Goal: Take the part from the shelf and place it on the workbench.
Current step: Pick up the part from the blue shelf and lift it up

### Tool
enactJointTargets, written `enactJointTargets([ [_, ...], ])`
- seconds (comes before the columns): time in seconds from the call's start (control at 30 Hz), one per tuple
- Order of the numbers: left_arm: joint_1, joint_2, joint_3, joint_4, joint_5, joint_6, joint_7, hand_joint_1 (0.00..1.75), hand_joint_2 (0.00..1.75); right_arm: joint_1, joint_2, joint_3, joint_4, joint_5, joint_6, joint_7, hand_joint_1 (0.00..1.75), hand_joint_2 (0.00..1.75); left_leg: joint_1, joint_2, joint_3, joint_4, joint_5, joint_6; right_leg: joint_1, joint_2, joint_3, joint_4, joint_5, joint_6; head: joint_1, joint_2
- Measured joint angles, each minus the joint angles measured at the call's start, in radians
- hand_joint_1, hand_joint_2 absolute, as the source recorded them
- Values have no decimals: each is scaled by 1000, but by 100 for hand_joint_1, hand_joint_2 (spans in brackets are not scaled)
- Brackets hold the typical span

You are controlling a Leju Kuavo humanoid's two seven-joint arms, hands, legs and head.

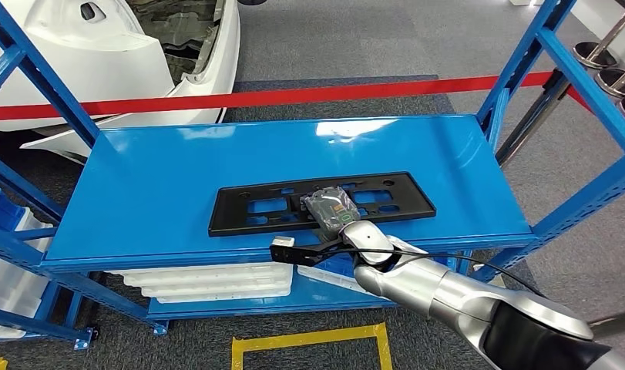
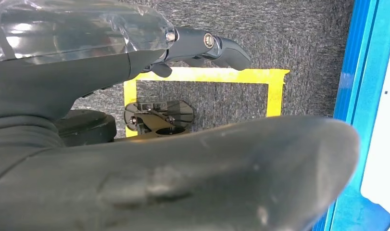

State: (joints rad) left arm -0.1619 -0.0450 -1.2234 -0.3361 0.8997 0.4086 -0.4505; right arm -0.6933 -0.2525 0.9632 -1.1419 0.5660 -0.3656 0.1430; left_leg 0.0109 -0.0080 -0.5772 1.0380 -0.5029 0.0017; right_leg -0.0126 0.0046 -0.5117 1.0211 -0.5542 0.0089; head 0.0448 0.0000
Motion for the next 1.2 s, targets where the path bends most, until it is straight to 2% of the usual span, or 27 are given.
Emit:
enactJointTargets([
  [0.43,0,0,0,0,8,0,-2,0,0,-5,0,-1,3,8,-16,0,175,175,0,0,0,0,0,0,0,0,0,0,0,0,0,0],
  [0.6,2,0,0,0,16,7,-5,0,0,-8,-4,-9,-4,40,-51,10,175,175,0,0,0,0,0,0,0,0,0,0,0,0,0,0],
  [0.93,12,0,0,0,39,22,-18,0,0,-10,-53,-52,-154,280,-78,110,175,175,0,0,0,0,0,0,0,0,-1,0,0,0,0,0],
  [1.2,12,0,0,0,52,28,-22,0,0,-2,-92,-101,-365,495,-5,179,175,175,0,0,1,0,0,0,0,0,-1,0,0,0,0,0],
])
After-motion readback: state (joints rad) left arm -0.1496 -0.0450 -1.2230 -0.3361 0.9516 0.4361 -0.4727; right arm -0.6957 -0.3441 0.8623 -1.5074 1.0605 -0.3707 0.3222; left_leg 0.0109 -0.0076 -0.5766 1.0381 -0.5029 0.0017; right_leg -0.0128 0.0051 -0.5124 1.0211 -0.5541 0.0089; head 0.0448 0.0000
